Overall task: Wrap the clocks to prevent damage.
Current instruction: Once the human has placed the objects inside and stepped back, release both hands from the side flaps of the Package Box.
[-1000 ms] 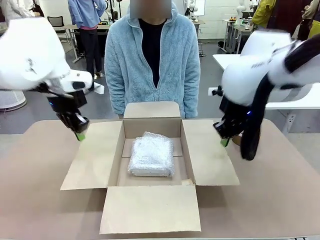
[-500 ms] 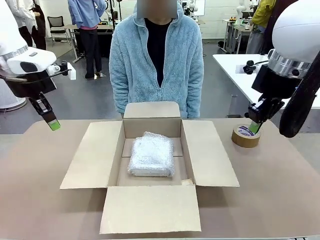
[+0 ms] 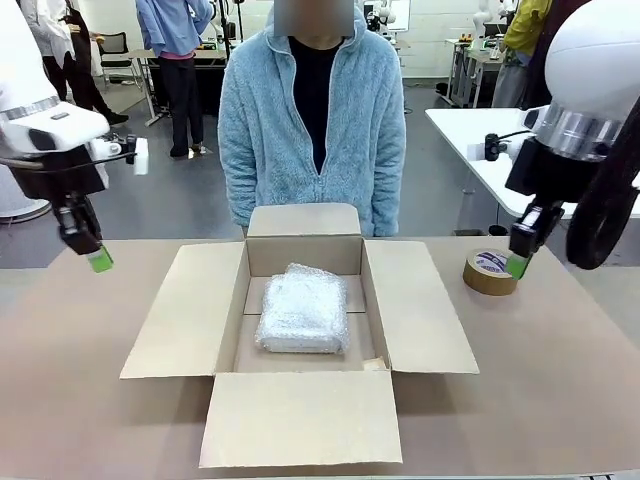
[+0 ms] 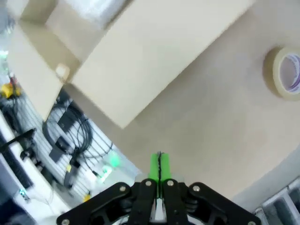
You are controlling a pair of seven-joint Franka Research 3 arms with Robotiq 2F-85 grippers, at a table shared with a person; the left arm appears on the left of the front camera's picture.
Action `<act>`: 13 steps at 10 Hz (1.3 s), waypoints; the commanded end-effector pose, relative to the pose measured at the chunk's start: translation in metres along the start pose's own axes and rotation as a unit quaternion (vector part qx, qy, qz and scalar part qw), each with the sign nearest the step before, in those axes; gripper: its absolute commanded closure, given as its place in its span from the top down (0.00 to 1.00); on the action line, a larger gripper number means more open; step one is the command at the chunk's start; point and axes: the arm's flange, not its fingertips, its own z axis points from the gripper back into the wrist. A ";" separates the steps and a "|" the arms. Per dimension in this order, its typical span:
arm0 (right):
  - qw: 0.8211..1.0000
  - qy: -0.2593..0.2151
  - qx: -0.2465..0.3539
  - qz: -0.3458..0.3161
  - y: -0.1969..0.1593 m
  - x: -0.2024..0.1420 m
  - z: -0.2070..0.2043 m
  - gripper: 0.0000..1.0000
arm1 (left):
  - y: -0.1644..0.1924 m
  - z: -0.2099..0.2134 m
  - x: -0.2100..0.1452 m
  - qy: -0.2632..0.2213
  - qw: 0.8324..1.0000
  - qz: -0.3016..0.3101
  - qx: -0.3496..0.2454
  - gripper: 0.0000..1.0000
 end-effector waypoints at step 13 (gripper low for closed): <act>0.888 -0.306 0.207 0.273 -0.138 -0.139 0.009 0.01 | 0.069 -0.001 -0.134 -0.291 0.943 -0.154 -0.046 0.01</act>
